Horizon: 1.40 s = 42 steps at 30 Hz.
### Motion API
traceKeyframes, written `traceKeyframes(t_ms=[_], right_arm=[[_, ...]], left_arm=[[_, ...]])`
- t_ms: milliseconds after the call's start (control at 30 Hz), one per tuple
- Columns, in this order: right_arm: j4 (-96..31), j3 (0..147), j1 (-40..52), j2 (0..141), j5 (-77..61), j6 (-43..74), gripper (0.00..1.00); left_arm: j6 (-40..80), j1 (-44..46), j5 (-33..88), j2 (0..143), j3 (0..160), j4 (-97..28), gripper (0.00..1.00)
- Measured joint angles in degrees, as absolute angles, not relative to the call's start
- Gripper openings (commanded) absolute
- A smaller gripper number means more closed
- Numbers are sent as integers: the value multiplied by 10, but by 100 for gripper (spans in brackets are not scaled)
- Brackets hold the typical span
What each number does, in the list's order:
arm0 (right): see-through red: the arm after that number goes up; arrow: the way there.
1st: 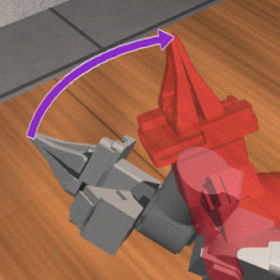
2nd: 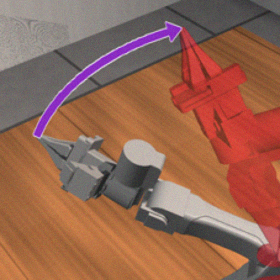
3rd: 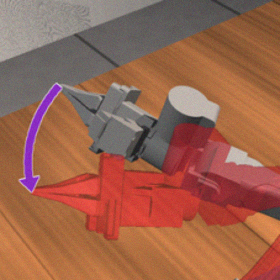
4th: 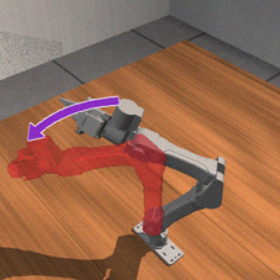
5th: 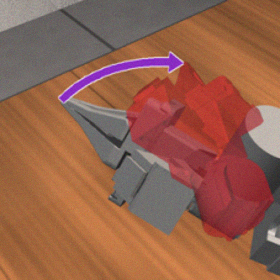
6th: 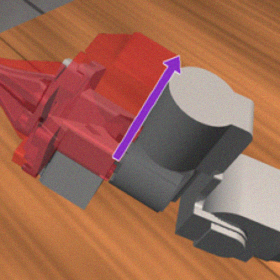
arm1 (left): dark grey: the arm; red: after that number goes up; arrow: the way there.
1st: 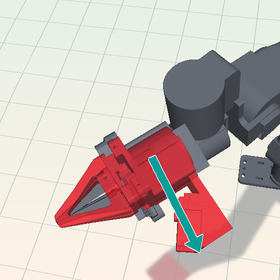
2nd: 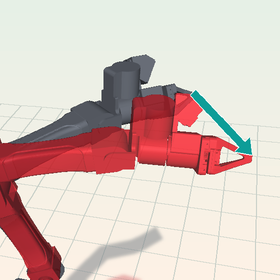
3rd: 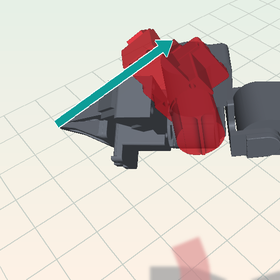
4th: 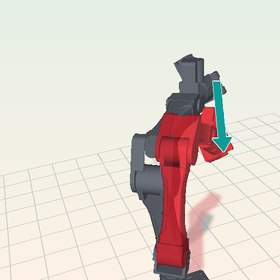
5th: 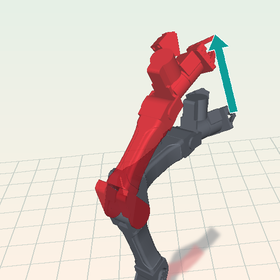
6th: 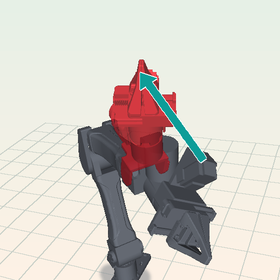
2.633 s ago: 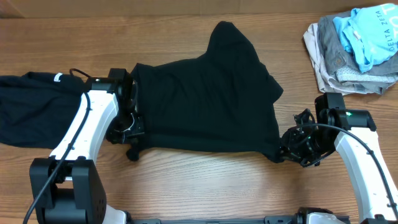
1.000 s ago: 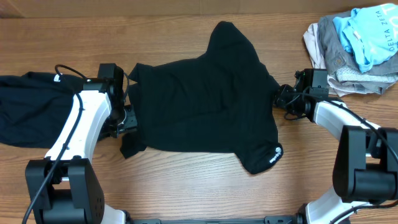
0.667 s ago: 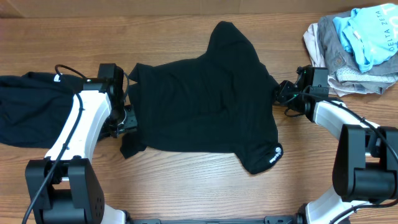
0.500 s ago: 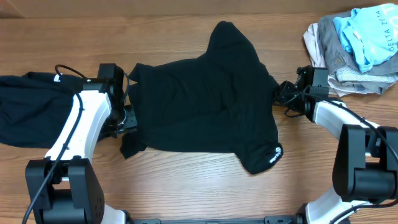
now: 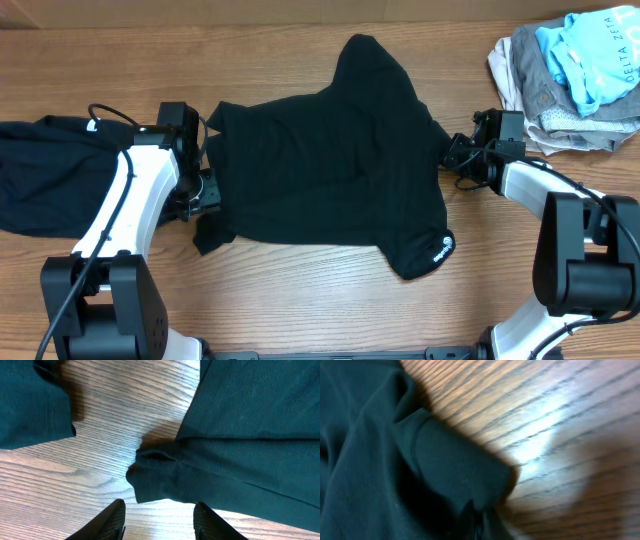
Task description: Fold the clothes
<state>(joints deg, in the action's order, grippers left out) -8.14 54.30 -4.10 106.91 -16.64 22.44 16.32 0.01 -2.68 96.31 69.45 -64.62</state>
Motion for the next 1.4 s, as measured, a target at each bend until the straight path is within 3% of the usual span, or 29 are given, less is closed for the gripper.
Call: traceKeyframes(t_ms=[233, 667, 1000, 1100, 1200, 1333, 1367, 1400], right_arm=[[-101, 554, -43, 1072, -200, 192, 4], [-463, 839, -59, 1076, -142, 53, 4], [-517, 877, -59, 1076, -13, 8, 4], [-520, 877, -59, 1076, 20, 2, 15], [-513, 878, -59, 1076, 37, -1, 16], [-499, 885, -60, 1076, 48, -1, 27], [-498, 888, -60, 1077, 50, 1, 34], [-498, 893, -60, 1077, 50, 4, 49]], left_arm=[[163, 0, -27, 963, 695, -646, 47], [148, 0, -29, 963, 694, -642, 44], [144, 0, -36, 963, 694, -642, 44], [144, 0, -37, 963, 694, -642, 44], [144, 0, -38, 963, 694, -642, 44], [144, 0, -39, 963, 694, -642, 45], [144, 0, -39, 963, 694, -642, 46], [144, 0, -39, 963, 694, -642, 47]])
